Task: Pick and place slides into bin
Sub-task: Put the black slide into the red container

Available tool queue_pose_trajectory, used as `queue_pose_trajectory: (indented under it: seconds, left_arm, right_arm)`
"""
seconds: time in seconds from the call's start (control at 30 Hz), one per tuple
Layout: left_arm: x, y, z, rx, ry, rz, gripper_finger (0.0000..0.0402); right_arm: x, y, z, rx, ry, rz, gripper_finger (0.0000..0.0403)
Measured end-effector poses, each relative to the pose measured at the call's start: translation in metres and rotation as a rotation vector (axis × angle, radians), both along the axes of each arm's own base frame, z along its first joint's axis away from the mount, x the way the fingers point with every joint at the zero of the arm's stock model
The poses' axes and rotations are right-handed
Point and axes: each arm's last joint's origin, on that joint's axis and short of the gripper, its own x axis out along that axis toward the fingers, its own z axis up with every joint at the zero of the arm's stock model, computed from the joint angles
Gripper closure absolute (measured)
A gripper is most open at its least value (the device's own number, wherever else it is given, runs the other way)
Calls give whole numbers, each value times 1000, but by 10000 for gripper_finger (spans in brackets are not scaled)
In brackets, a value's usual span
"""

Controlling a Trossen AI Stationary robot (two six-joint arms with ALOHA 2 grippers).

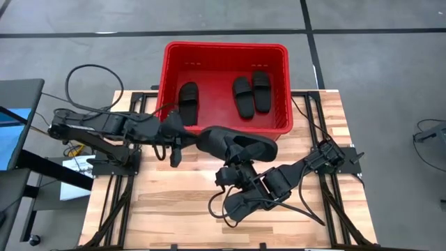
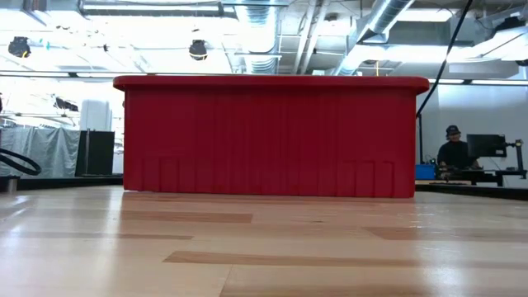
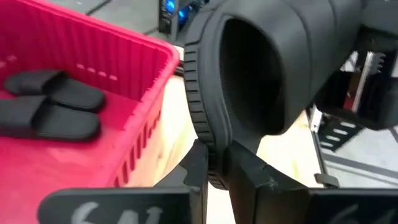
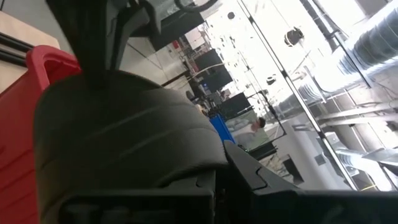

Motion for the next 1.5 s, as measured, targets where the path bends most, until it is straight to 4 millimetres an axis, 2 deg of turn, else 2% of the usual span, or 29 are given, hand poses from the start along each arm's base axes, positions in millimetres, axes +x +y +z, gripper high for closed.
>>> queue_pose_trajectory:
  seconds: [0.33, 0.7, 0.87, 1.13, 1.5]
  left_arm:
    - [-13, 7, 8, 53, -43, 133, 388]
    - [-37, 14, 19, 106, -75, 201, 394]
    - [-45, 22, 20, 117, -57, 242, 395]
    - [-52, 33, 20, 175, -28, 288, 396]
    - [-62, 60, 22, 286, 18, 393, 396]
  right_arm:
    - [5, -11, -3, 12, 13, -9, 341]
    - [3, -15, -9, -28, 109, -5, 285]
    - [1, -17, -11, -50, 145, -9, 236]
    - [-1, -29, -15, -120, 252, -46, 151]
    - [-12, -52, -24, -211, 455, -82, 143]
